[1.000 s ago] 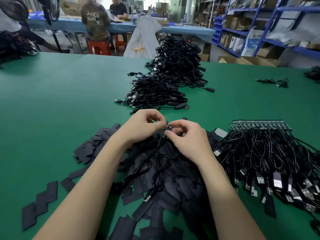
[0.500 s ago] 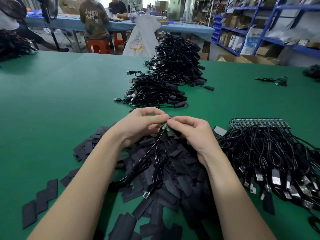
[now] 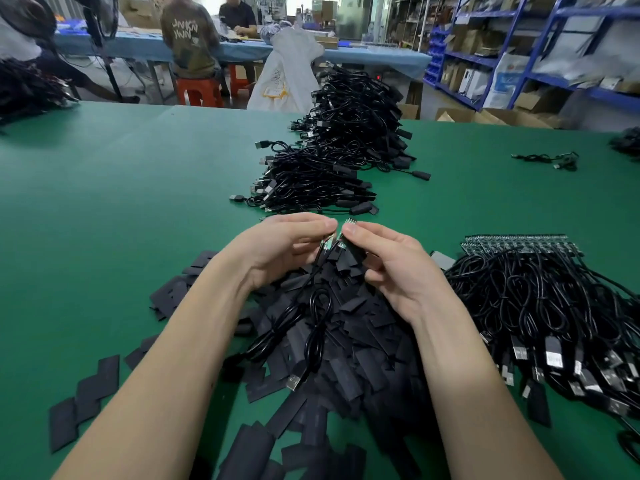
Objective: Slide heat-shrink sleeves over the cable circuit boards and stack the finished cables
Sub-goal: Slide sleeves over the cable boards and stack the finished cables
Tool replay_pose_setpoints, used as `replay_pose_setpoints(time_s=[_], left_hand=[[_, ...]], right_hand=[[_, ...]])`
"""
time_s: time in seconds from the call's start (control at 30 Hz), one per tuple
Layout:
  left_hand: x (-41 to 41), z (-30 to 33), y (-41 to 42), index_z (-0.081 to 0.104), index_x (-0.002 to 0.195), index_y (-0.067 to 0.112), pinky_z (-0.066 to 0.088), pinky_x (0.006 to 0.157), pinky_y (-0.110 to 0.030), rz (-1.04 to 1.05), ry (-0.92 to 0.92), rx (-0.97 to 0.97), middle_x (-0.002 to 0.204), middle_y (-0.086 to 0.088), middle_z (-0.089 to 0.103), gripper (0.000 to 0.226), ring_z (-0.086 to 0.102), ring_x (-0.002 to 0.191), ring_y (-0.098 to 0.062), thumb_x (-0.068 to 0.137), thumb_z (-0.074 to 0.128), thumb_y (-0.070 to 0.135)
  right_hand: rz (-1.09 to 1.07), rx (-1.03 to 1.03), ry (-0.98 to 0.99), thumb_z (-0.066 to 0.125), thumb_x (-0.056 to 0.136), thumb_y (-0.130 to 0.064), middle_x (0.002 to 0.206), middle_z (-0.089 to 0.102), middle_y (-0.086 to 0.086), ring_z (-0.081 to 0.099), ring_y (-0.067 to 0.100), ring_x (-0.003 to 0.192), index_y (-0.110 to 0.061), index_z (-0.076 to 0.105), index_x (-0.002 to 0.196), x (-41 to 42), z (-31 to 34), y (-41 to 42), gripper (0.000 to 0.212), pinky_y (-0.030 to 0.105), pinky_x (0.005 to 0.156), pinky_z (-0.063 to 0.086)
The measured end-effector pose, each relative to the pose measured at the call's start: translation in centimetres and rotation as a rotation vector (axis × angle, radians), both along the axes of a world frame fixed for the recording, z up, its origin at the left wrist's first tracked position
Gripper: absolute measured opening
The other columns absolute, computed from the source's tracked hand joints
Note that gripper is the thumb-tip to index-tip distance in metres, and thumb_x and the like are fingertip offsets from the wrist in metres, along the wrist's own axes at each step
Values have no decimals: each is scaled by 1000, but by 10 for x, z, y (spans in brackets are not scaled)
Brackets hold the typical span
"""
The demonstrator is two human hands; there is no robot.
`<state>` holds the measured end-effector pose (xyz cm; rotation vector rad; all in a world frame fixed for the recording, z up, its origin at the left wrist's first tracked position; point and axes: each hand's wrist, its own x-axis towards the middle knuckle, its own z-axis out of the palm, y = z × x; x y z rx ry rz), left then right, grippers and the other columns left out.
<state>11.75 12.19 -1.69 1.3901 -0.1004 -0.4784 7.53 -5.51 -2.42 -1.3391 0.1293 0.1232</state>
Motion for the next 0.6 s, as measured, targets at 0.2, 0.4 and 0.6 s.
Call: replay_pose_setpoints(time_s=[0.2, 0.4, 0.6], left_hand=[[6, -5, 7, 74, 96, 27, 52, 73, -27, 264, -371, 648, 94, 8, 74, 20, 64, 77, -10, 87, 76, 45], [-1, -1, 0, 75, 96, 15, 54, 67, -19, -147, -192, 240, 79, -2, 66, 8, 64, 68, -9, 93, 72, 22], [1, -1, 6, 68, 90, 15, 50, 57, -14, -45, -109, 258, 71, 2, 63, 9, 56, 55, -5, 94, 67, 7]], right_hand=[[-87, -117, 7, 88, 77, -29, 72, 69, -11, 47, 2, 48, -28, 81, 78, 2, -5, -4, 7, 15, 45, 44], [-55, -126, -30, 82, 84, -20, 65, 69, -7, 58, 5, 51, -15, 73, 101, 2, -7, -7, 20, 16, 51, 50], [13, -567, -89, 81, 84, -23, 70, 75, -7, 63, 2, 57, -23, 76, 91, 0, -4, -23, 9, 14, 54, 46]])
